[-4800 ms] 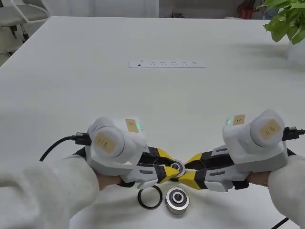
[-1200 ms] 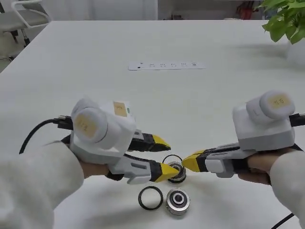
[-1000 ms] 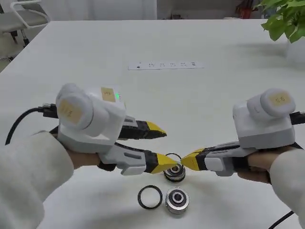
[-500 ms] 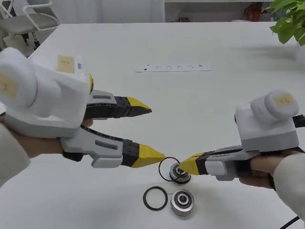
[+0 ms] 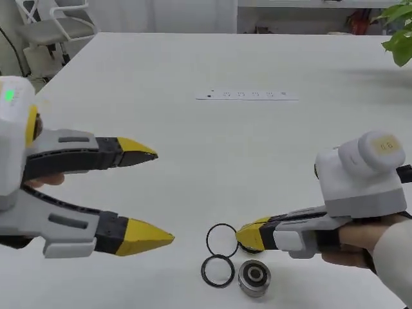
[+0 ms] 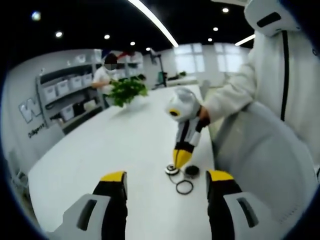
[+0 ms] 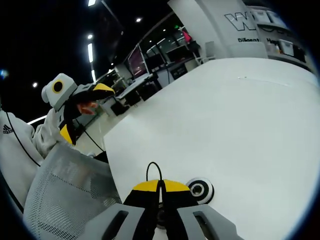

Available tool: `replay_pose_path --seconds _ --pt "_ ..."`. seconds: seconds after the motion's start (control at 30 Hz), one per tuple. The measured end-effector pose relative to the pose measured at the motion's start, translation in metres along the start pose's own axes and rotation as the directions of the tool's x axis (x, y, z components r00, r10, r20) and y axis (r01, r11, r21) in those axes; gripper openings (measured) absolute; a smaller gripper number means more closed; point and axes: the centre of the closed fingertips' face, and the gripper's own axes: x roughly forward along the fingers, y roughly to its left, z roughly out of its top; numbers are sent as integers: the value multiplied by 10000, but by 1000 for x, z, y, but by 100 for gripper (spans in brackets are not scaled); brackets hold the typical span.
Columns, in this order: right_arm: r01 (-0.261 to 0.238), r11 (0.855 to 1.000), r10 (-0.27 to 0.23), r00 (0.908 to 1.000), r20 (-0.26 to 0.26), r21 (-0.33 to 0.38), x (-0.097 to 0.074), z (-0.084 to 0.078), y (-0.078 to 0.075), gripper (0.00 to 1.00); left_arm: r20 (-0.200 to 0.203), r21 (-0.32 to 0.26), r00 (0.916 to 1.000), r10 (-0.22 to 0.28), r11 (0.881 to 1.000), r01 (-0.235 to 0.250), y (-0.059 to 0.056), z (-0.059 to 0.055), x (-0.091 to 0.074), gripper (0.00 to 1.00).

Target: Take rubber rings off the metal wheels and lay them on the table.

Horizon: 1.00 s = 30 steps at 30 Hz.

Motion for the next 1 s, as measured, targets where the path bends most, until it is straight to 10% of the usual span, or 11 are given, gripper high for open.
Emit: replay_pose_path --seconds 0.5,1.0 --pt "-294 9996 290 9966 -767 -38 12 -17 8 0 -186 -1505 9958 892 9844 -909 -20 -43 -12 75" --pt "51 9995 -90 9921 -1253 -311 15 -28 -2 0 -64 -2162 9935 1135 9699 -1122 -25 -51 -7 76"
